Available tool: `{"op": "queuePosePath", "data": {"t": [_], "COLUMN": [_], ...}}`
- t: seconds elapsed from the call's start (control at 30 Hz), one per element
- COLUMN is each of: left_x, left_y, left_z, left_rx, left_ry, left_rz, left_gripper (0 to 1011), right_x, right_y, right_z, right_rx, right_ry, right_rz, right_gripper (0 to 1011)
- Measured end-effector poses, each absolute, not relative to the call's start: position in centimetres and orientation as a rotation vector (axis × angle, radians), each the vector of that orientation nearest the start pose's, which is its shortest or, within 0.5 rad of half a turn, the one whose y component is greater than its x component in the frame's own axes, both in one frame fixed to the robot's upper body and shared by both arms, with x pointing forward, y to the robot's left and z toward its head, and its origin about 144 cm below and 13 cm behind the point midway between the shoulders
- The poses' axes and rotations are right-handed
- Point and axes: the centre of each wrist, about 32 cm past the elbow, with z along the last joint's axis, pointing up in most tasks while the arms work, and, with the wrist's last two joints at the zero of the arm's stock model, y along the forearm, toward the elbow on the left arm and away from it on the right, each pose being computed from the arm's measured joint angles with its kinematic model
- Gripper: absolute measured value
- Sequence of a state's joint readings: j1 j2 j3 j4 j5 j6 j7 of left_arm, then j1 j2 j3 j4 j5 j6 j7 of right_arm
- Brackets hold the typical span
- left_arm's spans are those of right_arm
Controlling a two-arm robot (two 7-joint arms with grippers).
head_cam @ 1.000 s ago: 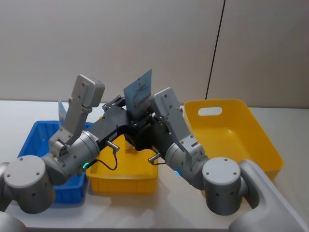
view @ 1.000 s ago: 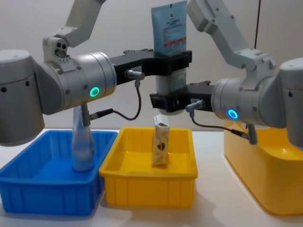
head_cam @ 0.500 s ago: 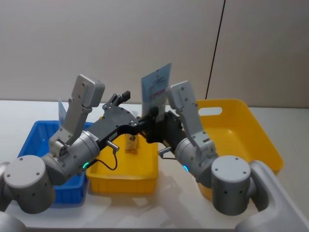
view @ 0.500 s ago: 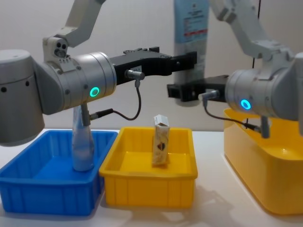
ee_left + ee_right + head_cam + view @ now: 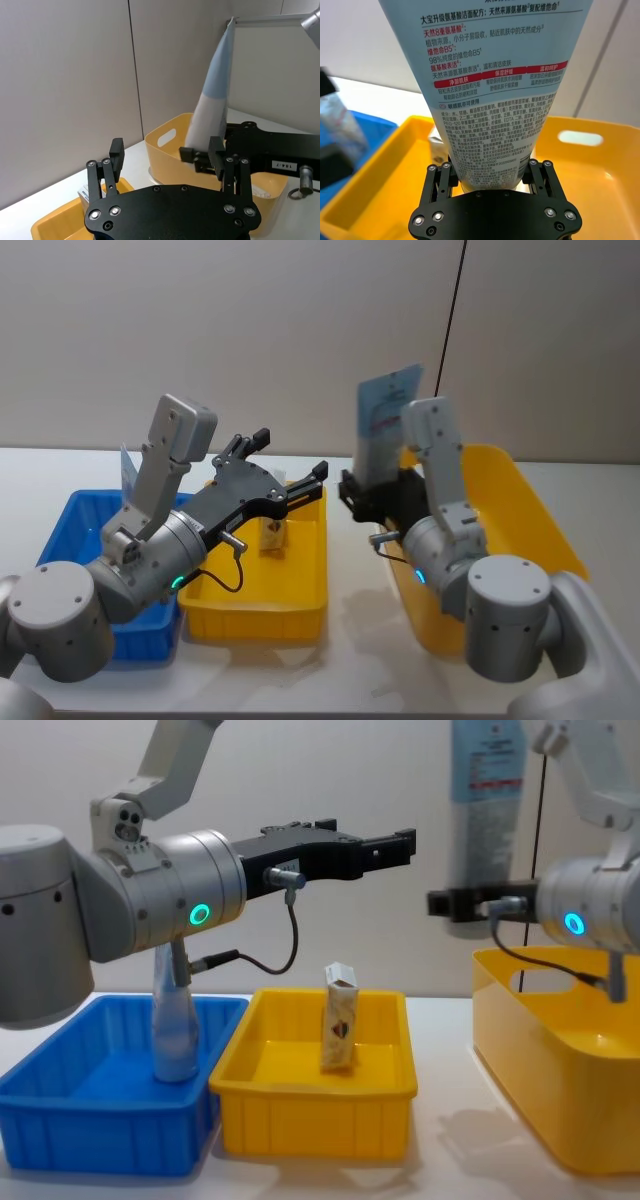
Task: Bimanual collaborative sorting of washing and personal care products
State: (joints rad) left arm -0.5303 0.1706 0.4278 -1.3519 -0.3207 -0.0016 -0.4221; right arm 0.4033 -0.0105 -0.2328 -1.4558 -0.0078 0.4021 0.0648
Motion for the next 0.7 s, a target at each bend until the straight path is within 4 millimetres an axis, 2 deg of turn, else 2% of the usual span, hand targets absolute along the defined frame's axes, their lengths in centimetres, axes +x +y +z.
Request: {"op": "queuePosePath", "data": {"t": [0.7], "left_x": [57.6], "left_y": [15.9], "left_z": [125.6], "left_rx": [-0.120], "left_ry": [-0.181], "left_rz": [0.771], "left_gripper": [1002], "right_x": [55.5], "right_y": [-18.1], "right_z": [125.7], "right_rx": [-0.257], "right_ry": [0.151], "right_rz": [-1.617], "right_gripper": [637]}}
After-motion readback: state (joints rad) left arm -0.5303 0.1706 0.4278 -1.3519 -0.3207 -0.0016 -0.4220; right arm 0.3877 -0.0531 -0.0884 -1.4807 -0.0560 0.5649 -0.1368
